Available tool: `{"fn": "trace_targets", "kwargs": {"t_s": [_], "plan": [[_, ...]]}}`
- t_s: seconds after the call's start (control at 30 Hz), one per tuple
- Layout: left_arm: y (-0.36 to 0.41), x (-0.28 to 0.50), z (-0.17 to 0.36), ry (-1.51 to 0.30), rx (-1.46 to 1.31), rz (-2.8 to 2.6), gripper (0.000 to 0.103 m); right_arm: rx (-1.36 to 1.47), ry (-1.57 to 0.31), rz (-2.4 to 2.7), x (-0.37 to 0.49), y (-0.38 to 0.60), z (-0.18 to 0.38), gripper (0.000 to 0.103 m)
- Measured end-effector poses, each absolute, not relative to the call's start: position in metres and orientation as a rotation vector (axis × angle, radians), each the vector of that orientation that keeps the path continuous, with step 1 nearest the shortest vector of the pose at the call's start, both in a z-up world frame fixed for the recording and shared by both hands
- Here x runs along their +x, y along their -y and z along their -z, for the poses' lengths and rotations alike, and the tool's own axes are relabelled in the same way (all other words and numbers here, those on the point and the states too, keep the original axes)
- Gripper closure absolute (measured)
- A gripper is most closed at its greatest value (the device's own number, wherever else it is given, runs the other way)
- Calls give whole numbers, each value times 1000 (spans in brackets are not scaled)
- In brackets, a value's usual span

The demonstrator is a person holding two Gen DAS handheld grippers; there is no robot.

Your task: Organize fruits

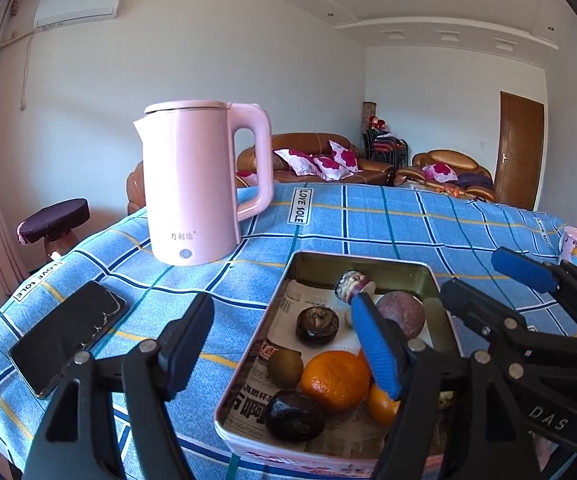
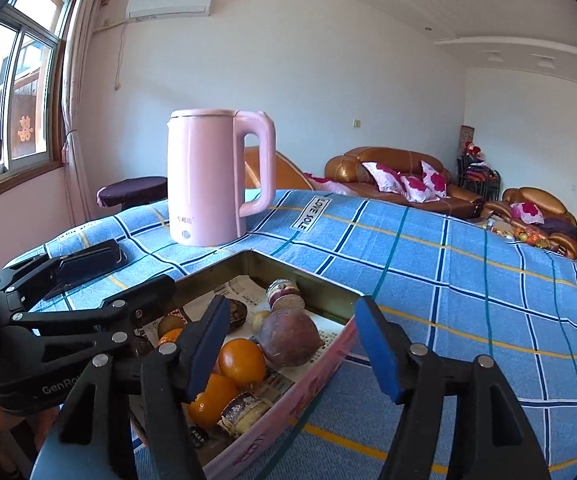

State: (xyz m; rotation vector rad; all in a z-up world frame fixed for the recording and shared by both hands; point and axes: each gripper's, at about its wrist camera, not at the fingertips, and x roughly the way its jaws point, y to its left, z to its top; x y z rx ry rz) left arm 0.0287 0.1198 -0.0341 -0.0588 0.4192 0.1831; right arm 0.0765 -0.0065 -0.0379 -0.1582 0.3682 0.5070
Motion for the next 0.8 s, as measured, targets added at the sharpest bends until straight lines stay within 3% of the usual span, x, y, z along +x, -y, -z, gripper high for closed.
{"fn": "trace_targets", "kwargs": {"t_s": [0.8], "plan": [[-117, 25, 32, -384, -69, -203, 26, -88, -345, -442, 76, 27, 34, 16]]}}
